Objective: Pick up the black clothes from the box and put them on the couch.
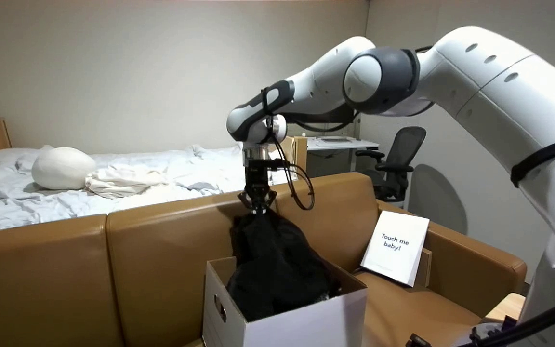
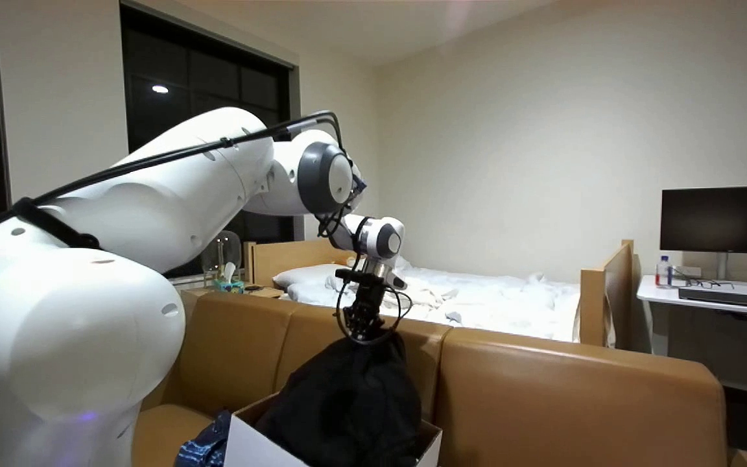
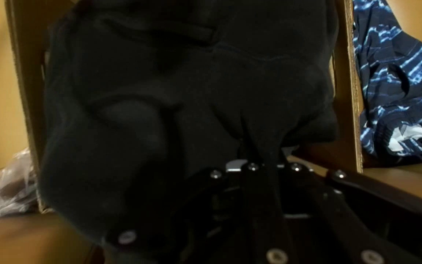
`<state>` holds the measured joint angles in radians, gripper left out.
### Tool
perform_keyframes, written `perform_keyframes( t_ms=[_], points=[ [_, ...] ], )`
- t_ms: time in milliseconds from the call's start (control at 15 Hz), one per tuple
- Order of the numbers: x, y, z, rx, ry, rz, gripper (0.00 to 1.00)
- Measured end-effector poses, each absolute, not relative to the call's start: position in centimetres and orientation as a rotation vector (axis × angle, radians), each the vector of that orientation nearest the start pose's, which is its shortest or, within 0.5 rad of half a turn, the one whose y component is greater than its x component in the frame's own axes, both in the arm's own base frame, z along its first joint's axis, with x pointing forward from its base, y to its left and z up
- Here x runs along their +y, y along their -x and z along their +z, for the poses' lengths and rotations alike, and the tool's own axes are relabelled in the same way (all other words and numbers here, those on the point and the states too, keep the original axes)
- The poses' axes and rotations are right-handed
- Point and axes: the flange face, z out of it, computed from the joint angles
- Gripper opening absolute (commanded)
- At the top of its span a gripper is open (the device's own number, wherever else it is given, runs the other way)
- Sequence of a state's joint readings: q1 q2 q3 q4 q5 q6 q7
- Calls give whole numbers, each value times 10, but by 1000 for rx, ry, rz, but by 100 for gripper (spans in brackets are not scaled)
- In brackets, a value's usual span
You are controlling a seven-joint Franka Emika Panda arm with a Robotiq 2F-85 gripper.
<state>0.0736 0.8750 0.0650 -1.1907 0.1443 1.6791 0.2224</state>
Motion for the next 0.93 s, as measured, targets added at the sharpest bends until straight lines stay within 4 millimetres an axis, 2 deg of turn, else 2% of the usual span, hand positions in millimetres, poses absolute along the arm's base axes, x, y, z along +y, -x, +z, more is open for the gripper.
perform_keyframes(
  t_ms=[133, 400, 667, 733, 867, 933],
  points=[
    [99, -703, 276, 214, 2992, 534, 2],
    [77, -680, 357, 254, 3003, 541, 2],
    [30, -657, 425, 360, 2980, 462, 2],
    [15, -650, 440, 389, 2976, 436, 8],
    [-12, -631, 465, 363, 2971, 444, 8],
    [-19, -625, 472, 358, 2968, 441, 8]
  ],
)
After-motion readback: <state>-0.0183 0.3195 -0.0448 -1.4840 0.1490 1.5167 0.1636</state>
